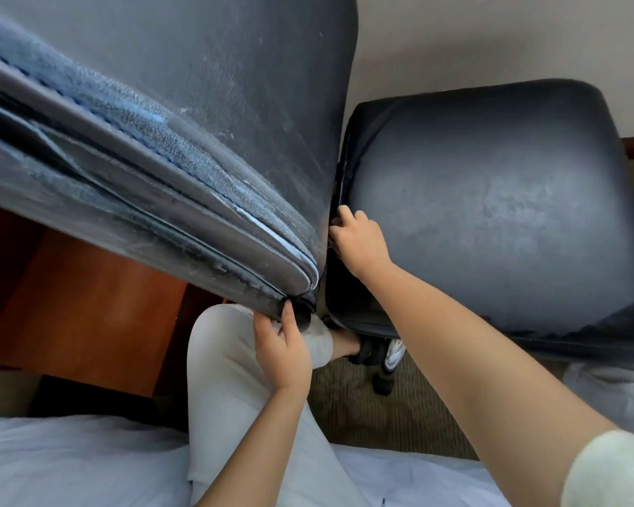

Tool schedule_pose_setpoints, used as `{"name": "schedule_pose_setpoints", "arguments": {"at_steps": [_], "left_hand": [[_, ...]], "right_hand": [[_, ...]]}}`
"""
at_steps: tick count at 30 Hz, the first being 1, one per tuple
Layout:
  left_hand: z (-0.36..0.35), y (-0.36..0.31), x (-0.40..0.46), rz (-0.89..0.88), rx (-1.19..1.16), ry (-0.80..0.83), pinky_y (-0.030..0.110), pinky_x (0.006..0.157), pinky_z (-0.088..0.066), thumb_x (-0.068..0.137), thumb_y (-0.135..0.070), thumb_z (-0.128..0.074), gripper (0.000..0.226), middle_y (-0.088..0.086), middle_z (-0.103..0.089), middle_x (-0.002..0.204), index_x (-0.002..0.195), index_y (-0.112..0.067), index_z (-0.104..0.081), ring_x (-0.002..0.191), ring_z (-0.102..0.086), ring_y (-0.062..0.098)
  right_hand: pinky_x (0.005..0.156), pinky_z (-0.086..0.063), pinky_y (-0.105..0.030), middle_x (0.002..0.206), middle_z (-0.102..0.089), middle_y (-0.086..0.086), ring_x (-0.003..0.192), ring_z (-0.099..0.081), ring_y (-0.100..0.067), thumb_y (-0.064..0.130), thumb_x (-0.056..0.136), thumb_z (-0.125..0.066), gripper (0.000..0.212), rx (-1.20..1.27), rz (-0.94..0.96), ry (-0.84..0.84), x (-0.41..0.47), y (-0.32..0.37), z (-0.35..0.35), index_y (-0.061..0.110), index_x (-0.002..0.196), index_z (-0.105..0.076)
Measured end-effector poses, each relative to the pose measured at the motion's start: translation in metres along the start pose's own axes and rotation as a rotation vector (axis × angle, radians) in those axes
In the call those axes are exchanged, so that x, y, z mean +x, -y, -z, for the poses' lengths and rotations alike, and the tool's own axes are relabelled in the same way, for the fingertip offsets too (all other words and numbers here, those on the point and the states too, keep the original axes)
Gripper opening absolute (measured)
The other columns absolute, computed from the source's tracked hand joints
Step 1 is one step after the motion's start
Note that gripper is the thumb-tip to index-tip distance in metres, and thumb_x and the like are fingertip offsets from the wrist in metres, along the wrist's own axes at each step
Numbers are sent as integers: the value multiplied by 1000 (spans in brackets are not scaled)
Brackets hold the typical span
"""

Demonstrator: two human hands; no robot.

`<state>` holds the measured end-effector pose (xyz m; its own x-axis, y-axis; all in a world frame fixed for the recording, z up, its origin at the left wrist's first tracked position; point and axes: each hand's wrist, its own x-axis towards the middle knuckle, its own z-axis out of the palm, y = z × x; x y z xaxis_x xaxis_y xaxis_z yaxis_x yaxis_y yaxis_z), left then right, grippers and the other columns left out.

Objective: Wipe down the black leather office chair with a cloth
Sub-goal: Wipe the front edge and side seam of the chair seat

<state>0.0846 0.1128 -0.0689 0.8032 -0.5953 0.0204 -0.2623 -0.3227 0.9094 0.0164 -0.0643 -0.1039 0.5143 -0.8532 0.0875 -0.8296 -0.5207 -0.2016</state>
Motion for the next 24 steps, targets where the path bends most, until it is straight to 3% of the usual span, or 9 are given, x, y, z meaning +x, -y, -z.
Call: {"name": "schedule_pose_setpoints", "arguments": {"at_steps": [5,10,12,15,19,24], "left_hand": [[-1,-1,6,22,-23,6,-3,73,-38,95,-11,-53,32,-5,-56,109,126,-3,-52,86,-53,-17],[-2,-6,2,18,-25,-27,-4,71,-37,96,-14,-53,32,-6,-57,107,126,-3,-53,85,-54,-6],[-2,-6,2,16,-15,-29,-4,70,-37,96,-15,-53,32,-5,-58,106,125,-4,-53,83,-54,-6],[-2,-7,2,18,1,-38,-4,68,-35,96,-19,-52,32,-2,-60,106,125,-5,-54,88,-54,3],[0,-5,3,28,-9,-13,-6,69,-33,96,-21,-52,34,-4,-59,110,129,-9,-52,95,-53,4],[2,-2,6,42,-41,7,-5,72,-35,96,-19,-53,34,-4,-59,112,128,-9,-52,95,-54,0]], "right_hand": [[58,-26,-35,109,-55,-13,79,-47,-32,-2,82,-57,24,102,-90,-79,-3,-1,-3,7,104,-59],[68,-35,-36,109,-55,-6,94,-44,-31,20,92,-52,27,188,173,117,-24,-6,-1,15,117,-62],[64,-35,-34,102,-58,-6,88,-45,-31,21,89,-58,25,201,298,105,-42,-3,-2,15,113,-65],[55,-32,-29,85,-60,-8,73,-49,-31,13,75,-73,22,223,331,66,-58,-1,-6,12,97,-71],[59,-31,-33,95,-56,-13,81,-51,-34,16,82,-66,20,174,198,54,-45,2,-3,13,101,-69],[58,-26,-35,95,-51,-14,82,-50,-34,11,81,-62,10,101,68,51,-18,4,-3,9,91,-66]]}}
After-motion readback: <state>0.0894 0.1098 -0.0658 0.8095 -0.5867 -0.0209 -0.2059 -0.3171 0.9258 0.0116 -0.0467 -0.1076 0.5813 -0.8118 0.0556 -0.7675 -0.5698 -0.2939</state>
